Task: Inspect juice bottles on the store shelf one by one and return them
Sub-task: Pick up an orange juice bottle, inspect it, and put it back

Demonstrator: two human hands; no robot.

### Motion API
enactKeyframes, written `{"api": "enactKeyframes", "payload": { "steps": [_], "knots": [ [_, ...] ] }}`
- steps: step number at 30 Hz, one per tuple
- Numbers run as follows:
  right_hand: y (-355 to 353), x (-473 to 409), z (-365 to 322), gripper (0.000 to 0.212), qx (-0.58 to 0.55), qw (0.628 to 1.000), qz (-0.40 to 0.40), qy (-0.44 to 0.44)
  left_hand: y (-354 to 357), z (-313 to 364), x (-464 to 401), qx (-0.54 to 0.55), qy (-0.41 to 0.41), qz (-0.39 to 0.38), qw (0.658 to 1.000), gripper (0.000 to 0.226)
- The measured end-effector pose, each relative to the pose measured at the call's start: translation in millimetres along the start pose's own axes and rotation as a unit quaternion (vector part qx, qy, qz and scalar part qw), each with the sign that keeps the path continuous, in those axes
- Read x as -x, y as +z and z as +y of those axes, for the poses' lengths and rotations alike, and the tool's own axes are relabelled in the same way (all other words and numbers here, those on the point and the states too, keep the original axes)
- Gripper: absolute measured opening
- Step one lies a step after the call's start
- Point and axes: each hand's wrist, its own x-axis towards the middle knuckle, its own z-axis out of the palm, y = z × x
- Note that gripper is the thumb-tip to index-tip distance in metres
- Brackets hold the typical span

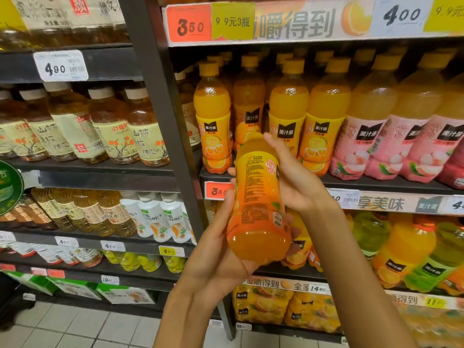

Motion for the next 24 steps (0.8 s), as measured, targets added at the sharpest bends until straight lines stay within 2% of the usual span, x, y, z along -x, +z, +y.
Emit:
{"api": "enactKeyframes", "payload": {
  "steps": [2, 4, 5, 7, 8, 9, 11, 12, 14, 19, 24],
  "knots": [
    [0.2, -0.6, 3.8, 0.064, -0.022, 1.0, 0.0, 0.023, 7.8, 3.6, -0.7, -0.035, -0.001, 0.039, 0.999, 0.071],
    [-1.7, -0.9, 9.3, 0.064, -0.046, 0.998, 0.002, 0.038, 10.4, 5.7, -1.7, -0.116, 0.006, 0.085, 0.99, 0.056],
    [-3.1, -1.2, 11.5, 0.063, -0.051, 0.998, 0.004, 0.039, 5.1, 7.2, -2.0, -0.067, 0.008, 0.087, 0.994, 0.043],
    [-4.1, -1.2, 13.3, 0.064, -0.057, 0.997, 0.003, 0.043, 5.6, 8.1, -4.5, -0.036, 0.01, 0.127, 0.991, 0.035],
    [-3.9, -1.1, 13.0, 0.065, -0.058, 0.997, 0.003, 0.045, 10.3, 5.8, -6.2, -0.053, -0.005, 0.125, 0.991, 0.041],
    [-4.0, -1.2, 12.5, 0.065, -0.058, 0.997, 0.005, 0.044, 13.3, 3.6, -3.9, -0.06, -0.013, 0.087, 0.994, 0.053],
    [-4.8, -1.8, 11.4, 0.063, -0.052, 0.998, 0.011, 0.035, 11.8, 0.3, 0.0, -0.005, 0.003, 0.021, 1.0, 0.073],
    [-4.9, -1.9, 10.8, 0.062, -0.048, 0.998, 0.012, 0.027, 11.4, -1.0, 0.9, 0.003, 0.016, 0.005, 1.0, 0.076],
    [-4.8, -2.1, 10.2, 0.06, -0.04, 0.999, 0.012, 0.007, 7.3, -3.5, -0.8, 0.02, 0.026, -0.019, 0.999, 0.072],
    [-7.0, -1.9, 8.6, 0.057, -0.015, 0.999, 0.017, -0.045, 1.8, -7.5, -1.6, -0.012, 0.016, 0.013, 1.0, 0.071],
    [-8.9, 1.5, 8.5, 0.052, 0.079, 0.99, -0.007, -0.116, -5.7, -13.2, -2.7, -0.063, 0.021, 0.015, 0.998, 0.057]
  ]
}}
